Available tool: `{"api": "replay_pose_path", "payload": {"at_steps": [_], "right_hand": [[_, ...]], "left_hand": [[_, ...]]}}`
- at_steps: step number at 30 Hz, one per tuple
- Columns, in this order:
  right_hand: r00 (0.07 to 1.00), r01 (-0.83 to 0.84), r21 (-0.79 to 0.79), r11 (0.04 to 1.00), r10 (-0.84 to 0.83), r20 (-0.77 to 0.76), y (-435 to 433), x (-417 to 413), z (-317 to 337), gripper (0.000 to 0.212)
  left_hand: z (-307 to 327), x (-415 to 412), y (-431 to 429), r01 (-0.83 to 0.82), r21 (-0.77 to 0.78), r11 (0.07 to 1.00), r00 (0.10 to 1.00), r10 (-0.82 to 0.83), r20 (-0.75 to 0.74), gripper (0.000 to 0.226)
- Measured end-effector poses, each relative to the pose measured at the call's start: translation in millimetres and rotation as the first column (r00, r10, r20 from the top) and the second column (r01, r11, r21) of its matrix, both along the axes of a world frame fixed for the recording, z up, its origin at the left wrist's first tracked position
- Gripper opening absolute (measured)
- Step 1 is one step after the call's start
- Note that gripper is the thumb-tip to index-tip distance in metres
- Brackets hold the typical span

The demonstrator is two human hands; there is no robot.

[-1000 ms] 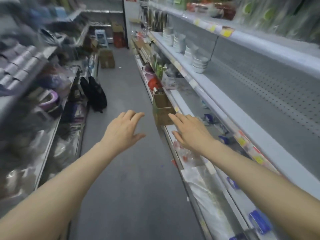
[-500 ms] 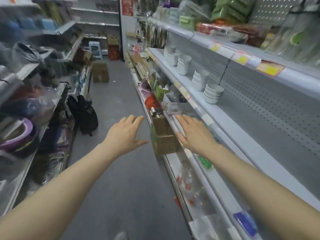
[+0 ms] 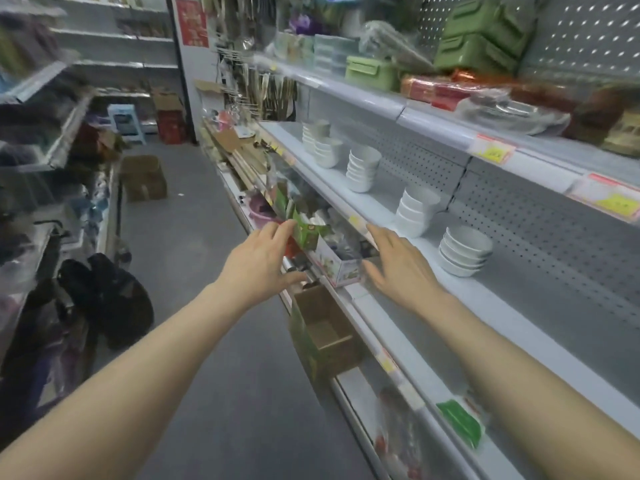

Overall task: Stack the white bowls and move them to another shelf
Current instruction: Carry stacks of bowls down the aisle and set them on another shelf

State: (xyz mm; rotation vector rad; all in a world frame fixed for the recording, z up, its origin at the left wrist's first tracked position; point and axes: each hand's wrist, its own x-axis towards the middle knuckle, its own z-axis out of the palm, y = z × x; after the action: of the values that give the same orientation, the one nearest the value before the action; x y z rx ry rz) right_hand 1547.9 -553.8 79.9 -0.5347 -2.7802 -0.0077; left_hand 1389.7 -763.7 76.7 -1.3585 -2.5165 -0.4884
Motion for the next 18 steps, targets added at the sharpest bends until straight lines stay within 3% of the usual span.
{"api": "replay_pose_path", "payload": {"at_steps": [18], "right_hand": [[0.996,0.071,-0.034,0.997,-0.073,-0.059,172.2,-376.2,8.3,0.065]], "left_hand": [[-5.4,-374.6,190.0,0.067,0.028,0.997,0.995,-0.069,0.068,0.092]]}}
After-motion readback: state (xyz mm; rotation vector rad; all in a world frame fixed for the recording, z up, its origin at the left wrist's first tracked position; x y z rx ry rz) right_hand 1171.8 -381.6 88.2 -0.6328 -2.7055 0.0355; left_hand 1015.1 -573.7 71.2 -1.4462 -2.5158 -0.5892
